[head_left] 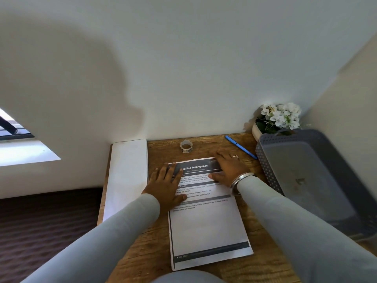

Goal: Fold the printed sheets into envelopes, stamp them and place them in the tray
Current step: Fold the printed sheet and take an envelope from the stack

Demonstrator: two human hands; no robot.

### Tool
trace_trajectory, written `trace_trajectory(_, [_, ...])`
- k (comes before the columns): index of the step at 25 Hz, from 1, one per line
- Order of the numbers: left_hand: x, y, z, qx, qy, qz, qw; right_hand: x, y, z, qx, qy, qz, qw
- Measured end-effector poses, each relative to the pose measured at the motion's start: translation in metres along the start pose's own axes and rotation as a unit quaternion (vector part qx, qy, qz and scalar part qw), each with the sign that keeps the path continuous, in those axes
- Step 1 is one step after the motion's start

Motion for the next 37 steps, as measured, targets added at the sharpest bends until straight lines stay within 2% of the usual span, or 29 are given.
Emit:
trace_trajectory(6, [-0.011, -0.008, -0.009, -0.036, -0.024, 0.075, 0.996, -0.017, -0.004, -0.009, 0.0, 0.01, -0.004, 1.0])
trace_trajectory(15, [-0.035, -0.01, -0.006, -0.053, 0.052, 0.128, 0.989, -0.029, -0.015, 0.012, -0.031, 0.093, -0.039, 0.994])
trace_trajectory(22, [-0.072, -0.012, 0.016, -0.045, 0.185, 0.179, 0.965, -0.043, -0.015, 0.029, -0.08, 0.155, -0.053, 0.983])
trace_trajectory(27, [-0.073, -0.002, 0.035, -0.016, 0.165, 0.219, 0.962, -0.04, -0.021, 0.049, -0.072, 0.227, -0.032, 0.971])
trace_trajectory(31, [-0.047, 0.007, 0.042, -0.005, 0.123, 0.177, 0.976, -0.016, -0.02, 0.057, -0.059, 0.187, -0.003, 0.981])
trace_trajectory(37, [-0.022, 0.013, 0.042, 0.025, 0.109, 0.156, 0.981, 0.011, -0.015, 0.061, -0.079, 0.128, -0.016, 0.988])
Point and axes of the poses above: each hand's wrist, its own z-axis away from the middle knuckle, its own x-axis out of the palm, y = z × x, the point moved 6 cm from there along -z, towards the middle knuckle, and after that the axes turned 6 degrees about -x, right-handed, at the moved point
